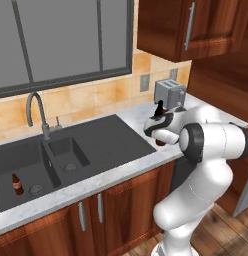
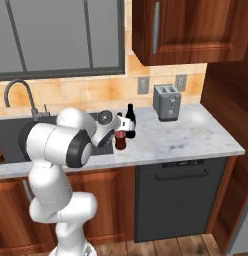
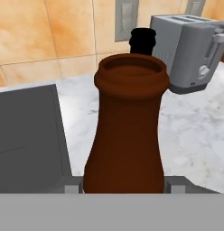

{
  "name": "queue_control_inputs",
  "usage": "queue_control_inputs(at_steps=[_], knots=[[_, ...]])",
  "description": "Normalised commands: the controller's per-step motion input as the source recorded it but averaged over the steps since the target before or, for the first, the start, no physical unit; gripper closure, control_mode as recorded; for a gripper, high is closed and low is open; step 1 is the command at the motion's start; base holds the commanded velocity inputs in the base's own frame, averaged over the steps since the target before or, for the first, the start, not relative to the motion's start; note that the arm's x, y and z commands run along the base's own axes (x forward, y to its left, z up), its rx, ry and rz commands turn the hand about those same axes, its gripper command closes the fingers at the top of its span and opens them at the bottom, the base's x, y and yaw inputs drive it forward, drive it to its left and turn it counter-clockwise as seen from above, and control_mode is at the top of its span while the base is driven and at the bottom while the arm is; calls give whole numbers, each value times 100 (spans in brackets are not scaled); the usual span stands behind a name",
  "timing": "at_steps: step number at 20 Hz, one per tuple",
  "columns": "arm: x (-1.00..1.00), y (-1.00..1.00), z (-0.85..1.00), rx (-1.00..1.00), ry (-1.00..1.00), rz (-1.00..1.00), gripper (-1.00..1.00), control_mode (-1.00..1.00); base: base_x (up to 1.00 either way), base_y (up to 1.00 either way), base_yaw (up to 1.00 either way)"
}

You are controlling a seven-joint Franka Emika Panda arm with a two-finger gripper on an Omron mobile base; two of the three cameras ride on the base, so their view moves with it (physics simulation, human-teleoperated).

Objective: Place the large bottle from the dining counter next to the other large bottle outside the sink, and place the small bottle from the dining counter next to the other small bottle inside the sink.

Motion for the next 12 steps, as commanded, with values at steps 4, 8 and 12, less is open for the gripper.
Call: queue_control_inputs(at_steps=[4,8,12], knots=[[9,0,-34,0,0,0,100,-100,0,0,0],[7,0,-31,-1,0,0,100,-100,0,0,0],[0,0,-32,-2,0,0,100,-100,0,0,0]])
